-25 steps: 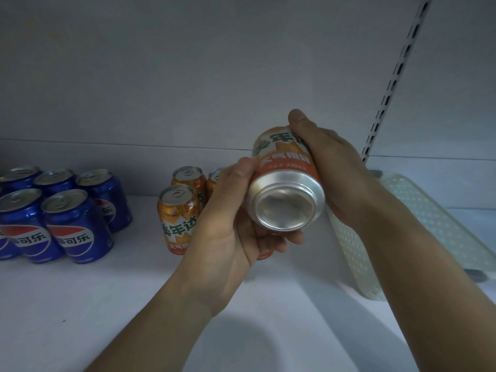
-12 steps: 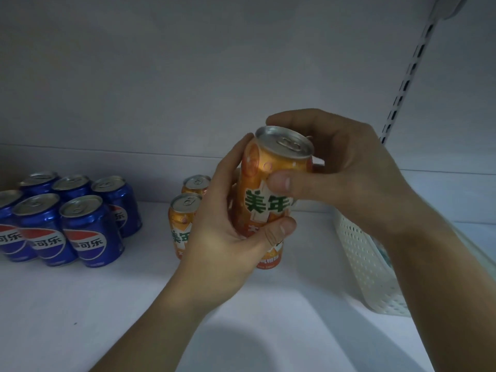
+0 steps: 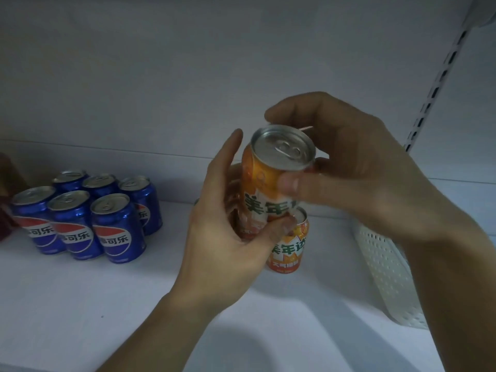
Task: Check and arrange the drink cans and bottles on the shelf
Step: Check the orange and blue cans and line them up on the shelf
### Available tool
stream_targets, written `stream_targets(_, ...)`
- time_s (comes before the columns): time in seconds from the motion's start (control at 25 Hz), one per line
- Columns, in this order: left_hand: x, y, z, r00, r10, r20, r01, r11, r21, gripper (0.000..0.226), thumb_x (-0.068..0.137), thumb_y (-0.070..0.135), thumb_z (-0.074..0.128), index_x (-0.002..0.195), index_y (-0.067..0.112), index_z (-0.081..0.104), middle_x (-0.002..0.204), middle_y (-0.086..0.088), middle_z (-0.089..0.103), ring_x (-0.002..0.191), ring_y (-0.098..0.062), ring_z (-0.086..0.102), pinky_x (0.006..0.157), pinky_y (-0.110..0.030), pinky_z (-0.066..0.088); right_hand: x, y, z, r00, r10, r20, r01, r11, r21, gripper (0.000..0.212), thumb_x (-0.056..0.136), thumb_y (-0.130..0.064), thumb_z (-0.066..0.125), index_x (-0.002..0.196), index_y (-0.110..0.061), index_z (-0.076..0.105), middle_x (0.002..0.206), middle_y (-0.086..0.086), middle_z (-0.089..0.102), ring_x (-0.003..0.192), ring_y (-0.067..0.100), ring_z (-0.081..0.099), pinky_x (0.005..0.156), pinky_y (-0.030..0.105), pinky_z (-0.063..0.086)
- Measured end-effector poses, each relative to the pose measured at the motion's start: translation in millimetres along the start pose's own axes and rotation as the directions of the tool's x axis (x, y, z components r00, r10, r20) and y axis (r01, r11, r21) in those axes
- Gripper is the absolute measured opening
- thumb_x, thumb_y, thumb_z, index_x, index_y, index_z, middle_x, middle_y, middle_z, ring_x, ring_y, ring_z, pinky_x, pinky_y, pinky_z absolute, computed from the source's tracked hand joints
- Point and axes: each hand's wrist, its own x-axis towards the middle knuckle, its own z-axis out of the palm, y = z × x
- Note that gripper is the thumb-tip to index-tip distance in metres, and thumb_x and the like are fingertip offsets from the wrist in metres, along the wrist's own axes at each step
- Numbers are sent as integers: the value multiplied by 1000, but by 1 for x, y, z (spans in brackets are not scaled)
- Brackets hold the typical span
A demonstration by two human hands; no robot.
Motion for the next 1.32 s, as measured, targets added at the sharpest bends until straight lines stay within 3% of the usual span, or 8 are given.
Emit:
stream_targets(0.12, -2, 2, -10, 999, -36, 3, 36, 999, 13, 92, 69, 19, 82, 148, 35, 36, 123, 20, 66, 116, -2, 64, 86, -16, 55, 8, -1, 0, 999, 34, -14, -34, 999, 21, 43, 83, -22, 74, 125, -30, 66, 120, -9, 72, 113, 12, 69, 90, 45, 60)
stream_targets(0.28, -4, 2, -22, 998, -70, 8, 69, 992, 103, 81, 73, 26, 83, 143, 35, 44, 122, 24, 65, 115, 0, 63, 86, -19, 57, 17, -3, 17, 996, 83, -41, -87, 991, -105, 49, 78, -44, 81, 125, -34, 70, 114, -20, 74, 111, -1, 67, 82, 28, 57)
stream_targets(0.52, -5, -7, -37, 987, -116, 111, 90, 973, 212, 79, 77, 37, 77, 148, 29, 42, 127, 24, 65, 119, 4, 60, 93, -18, 53, 22, 7, 34, 984, 118, -137, -141, 975, -171, 45, 77, -51, 80, 119, -35, 73, 109, -18, 74, 97, 0, 70, 81, 26, 56)
stream_targets(0.64, -1, -18, -58, 982, -145, 120, 95, 933, 348, 67, 89, 56, 62, 149, 33, 41, 141, 20, 56, 130, 1, 52, 105, -33, 49, 24, 17, 38, 977, 171, -130, -193, 964, -182, 45, 77, -50, 84, 118, -36, 72, 107, -19, 72, 91, -2, 70, 75, 17, 51)
stream_targets(0.76, 5, -39, -69, 997, -78, -2, 72, 919, 388, 36, 95, 33, 48, 129, 29, 61, 128, 17, 62, 122, 0, 57, 101, -40, 52, 25, 31, 43, 964, 246, -97, -263, 930, -256, 48, 73, -52, 83, 118, -42, 68, 106, -20, 69, 90, -4, 68, 69, 10, 47)
stream_targets(0.92, 8, -61, -68, 995, -96, 26, 72, 876, 477, 29, 95, 20, 50, 118, 28, 66, 124, 12, 61, 122, -10, 56, 102, -43, 51, 25, 51, 53, 947, 306, -95, -321, 905, -281, 48, 73, -48, 86, 117, -40, 67, 104, -20, 68, 89, -4, 67, 67, 11, 44)
stream_targets(1.08, 12, -73, -70, 994, -108, 35, 71, 831, 552, 25, 96, 12, 59, 116, 23, 69, 121, 8, 61, 118, -9, 56, 102, -36, 49, 24, 65, 65, 949, 307, -78, -313, 876, -368, 48, 73, -45, 86, 115, -39, 66, 99, -19, 69, 89, -5, 65, 64, 2, 41)
stream_targets(1.32, 12, -74, -70, 992, -107, -64, 123, 778, 616, 27, 88, 16, 72, 112, 27, 68, 113, 10, 59, 102, 2, 56, 80, -6, 42, 20, 84, 77, 941, 334, -47, -319, 836, -447, 46, 73, -42, 87, 114, -35, 66, 101, -14, 70, 91, 4, 66, 68, 12, 45)
